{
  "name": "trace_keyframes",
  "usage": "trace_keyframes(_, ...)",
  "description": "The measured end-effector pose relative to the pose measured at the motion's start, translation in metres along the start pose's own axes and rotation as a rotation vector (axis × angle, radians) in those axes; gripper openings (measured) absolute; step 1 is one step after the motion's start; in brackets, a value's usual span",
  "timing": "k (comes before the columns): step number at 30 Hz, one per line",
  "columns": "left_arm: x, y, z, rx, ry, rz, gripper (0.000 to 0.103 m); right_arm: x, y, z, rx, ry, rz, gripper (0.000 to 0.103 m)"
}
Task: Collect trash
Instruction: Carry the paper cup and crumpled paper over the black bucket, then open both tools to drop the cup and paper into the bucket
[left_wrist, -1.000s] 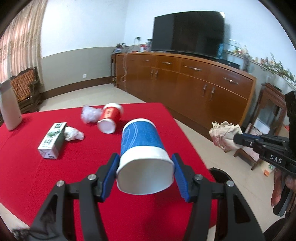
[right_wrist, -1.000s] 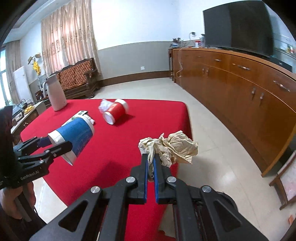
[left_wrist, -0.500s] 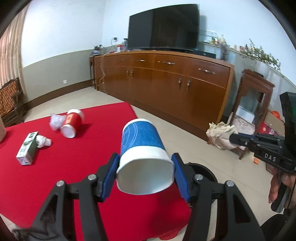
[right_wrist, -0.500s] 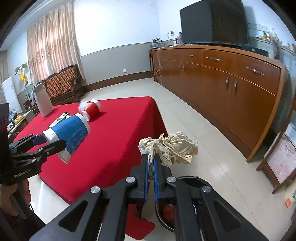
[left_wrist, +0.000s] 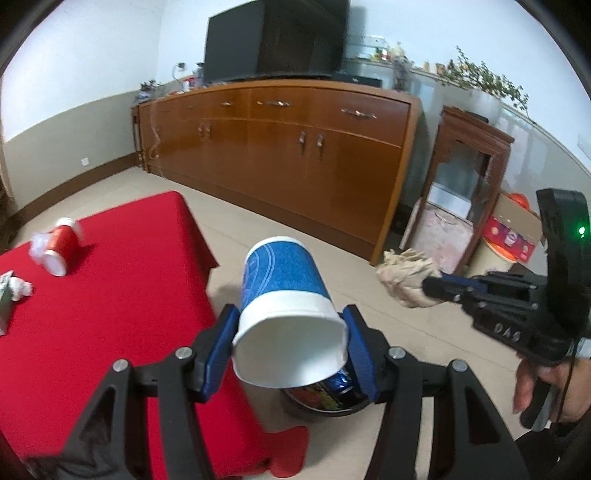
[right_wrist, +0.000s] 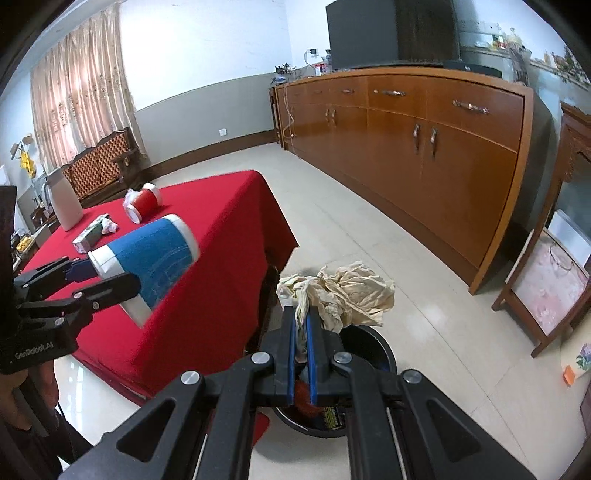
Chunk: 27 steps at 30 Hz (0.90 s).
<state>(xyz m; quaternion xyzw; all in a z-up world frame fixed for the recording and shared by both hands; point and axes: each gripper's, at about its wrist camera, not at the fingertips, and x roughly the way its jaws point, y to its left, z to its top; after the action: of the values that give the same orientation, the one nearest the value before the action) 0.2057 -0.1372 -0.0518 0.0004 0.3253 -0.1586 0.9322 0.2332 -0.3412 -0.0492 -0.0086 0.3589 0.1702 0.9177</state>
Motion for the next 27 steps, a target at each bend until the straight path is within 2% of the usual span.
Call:
trace_keyframes(10,0.057,-0.034,-0.02,0.007,0.131,-0.033,0.059,0.044,-0.033,-0.043,-0.037,0.106,0.027,0.006)
trace_keyframes(16,0.096,-0.041,-0.041,-0.008,0.221,-0.038,0.059,0.084,-0.042,-0.066,-0.061,0.19,0.074,0.006)
trace_keyframes(20,0.12,-0.037,-0.05,-0.008,0.272,-0.019,0.059,0.118,-0.046,-0.079,-0.094,0.281,0.105,0.006)
trace_keyframes(23,0.133,-0.034,-0.051,-0.017,0.294,-0.023,0.061,0.141,-0.048,-0.086,-0.12,0.336,0.126,0.006)
trace_keyframes(24,0.141,-0.034,-0.053,-0.028,0.312,-0.043,0.067,0.147,-0.049,-0.089,-0.129,0.356,0.128,0.007)
trace_keyframes(25,0.146,-0.034,-0.054,-0.031,0.327,-0.051,0.071,0.153,-0.051,-0.092,-0.137,0.37,0.117,0.012)
trace_keyframes(26,0.151,-0.032,-0.057,-0.028,0.346,-0.04,0.072,0.159,-0.057,-0.096,-0.14,0.378,0.067,0.024)
trace_keyframes(27,0.155,-0.033,-0.059,-0.018,0.366,-0.007,0.079,0.162,-0.067,-0.099,-0.116,0.38,0.021,0.066)
